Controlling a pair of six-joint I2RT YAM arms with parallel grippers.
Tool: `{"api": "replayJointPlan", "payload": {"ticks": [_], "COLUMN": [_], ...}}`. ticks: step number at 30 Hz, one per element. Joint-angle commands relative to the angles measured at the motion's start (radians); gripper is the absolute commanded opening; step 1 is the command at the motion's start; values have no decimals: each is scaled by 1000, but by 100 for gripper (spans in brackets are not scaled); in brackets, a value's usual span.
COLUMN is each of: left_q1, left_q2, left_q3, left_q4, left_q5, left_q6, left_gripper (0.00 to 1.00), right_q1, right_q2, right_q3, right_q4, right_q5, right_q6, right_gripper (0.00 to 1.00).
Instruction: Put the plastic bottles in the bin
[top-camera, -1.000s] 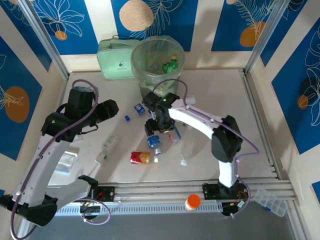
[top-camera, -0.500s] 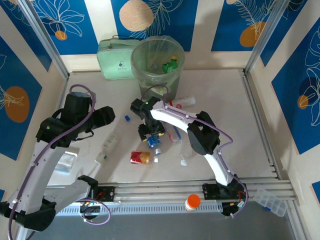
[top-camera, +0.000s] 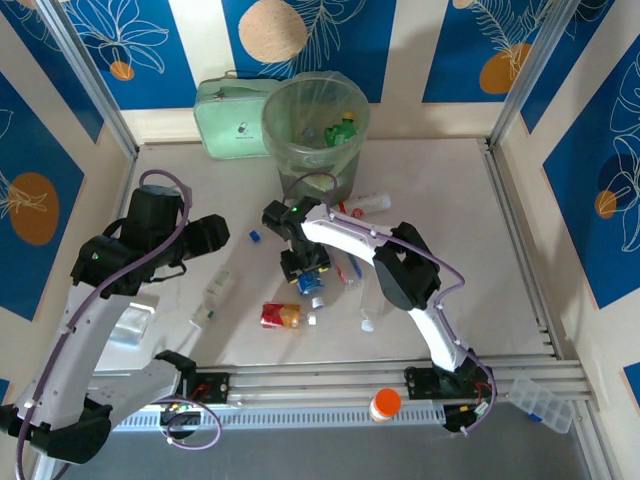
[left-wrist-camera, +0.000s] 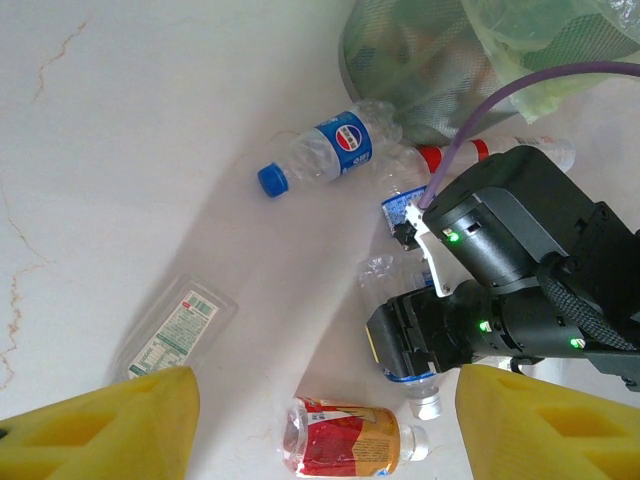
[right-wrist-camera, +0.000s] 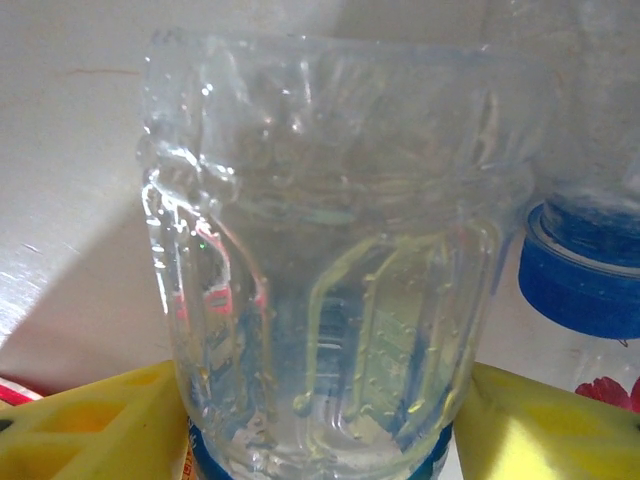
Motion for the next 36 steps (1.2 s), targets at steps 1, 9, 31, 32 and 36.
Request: {"api": "replayJointPlan", "payload": {"ticks": [1,9,31,32,36], "left_q1": [9,10,10,10,10], "left_q2": [-15,-21,-13,-8,1], "left_q3": [-10,-18,-9,-6,7], "left_q4": [-20,-16,142,152,186], "left_q5": [-14,-8,107,119,146], "left_q6": [21,8,16,16,24], "left_gripper": [68,68,69,69,69], "right_q1": [8,10,-48,-78,-192], "right_q2": [-2,-67,-480,-487,-483], "right_q3": [-52,-78,96,127,232], "right_q4": [20,52,101,121,215], "right_q5": [24,37,-89,-153,-321], "right_q6": [-14,-45,-78,-61,50], "right_gripper": [62,60,58,58,56]}}
